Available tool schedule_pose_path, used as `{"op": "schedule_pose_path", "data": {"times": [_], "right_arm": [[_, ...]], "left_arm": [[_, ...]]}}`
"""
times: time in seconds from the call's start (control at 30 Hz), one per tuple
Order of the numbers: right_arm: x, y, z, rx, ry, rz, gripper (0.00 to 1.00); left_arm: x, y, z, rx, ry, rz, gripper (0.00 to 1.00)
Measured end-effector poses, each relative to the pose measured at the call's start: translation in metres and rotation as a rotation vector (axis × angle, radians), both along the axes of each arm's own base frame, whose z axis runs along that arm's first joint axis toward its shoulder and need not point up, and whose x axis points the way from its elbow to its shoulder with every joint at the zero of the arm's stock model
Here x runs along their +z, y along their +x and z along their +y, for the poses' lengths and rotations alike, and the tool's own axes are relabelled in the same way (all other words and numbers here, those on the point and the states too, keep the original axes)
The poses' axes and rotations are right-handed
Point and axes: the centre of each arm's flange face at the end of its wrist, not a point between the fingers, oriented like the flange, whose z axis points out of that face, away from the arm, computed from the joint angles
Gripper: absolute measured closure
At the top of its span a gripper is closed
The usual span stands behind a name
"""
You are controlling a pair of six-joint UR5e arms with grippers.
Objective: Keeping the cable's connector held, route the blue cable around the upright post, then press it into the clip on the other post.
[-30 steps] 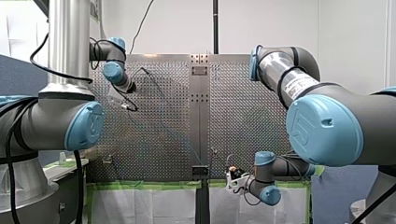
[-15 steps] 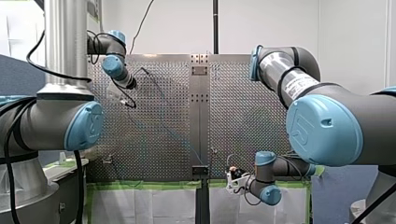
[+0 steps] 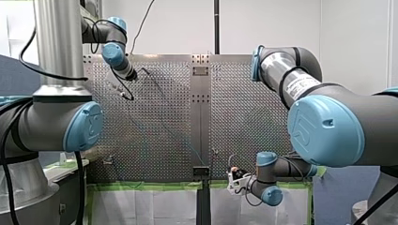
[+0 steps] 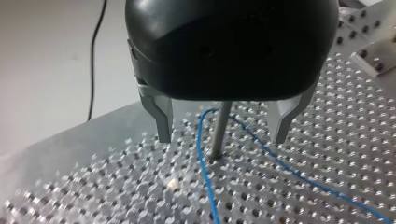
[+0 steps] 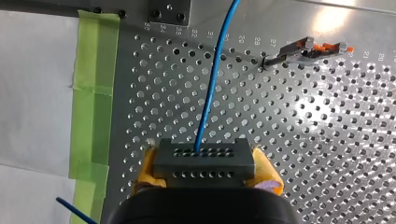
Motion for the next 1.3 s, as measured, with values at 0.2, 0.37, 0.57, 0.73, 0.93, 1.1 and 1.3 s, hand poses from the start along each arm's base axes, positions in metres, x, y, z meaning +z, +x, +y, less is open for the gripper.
{"op": "schedule_pose_path", "data": {"times": [0.2, 0.37, 0.57, 0.73, 0.93, 1.1, 1.3], "right_arm": [[0.000, -0.001, -0.001, -0.003, 0.003, 0.000, 1.00], [0.000, -0.001, 0.000, 0.005, 0.006, 0.001, 1.00], [-0.001, 0.000, 0.001, 0.017, 0.009, 0.001, 1.00], [-0.001, 0.000, 0.001, 0.022, 0.009, 0.001, 1.00], [-0.001, 0.001, 0.001, 0.025, 0.008, 0.001, 1.00], [-0.001, 0.001, 0.002, 0.029, 0.007, 0.000, 1.00], [0.000, 0.001, 0.002, 0.029, 0.006, 0.000, 1.00]], "left_arm": [[0.017, -0.019, -0.017, -0.037, 0.044, -0.025, 0.00], [0.033, -0.040, -0.032, -0.049, 0.081, -0.046, 0.00], [0.051, -0.063, -0.045, -0.055, 0.142, -0.079, 0.00], [0.050, -0.069, -0.045, -0.054, 0.196, -0.051, 0.00], [0.040, -0.061, -0.039, -0.014, 0.275, 0.036, 0.00], [0.040, -0.047, -0.034, 0.023, 0.341, 0.100, 0.00], [0.059, -0.040, -0.034, 0.002, 0.403, 0.110, 0.00]]}}
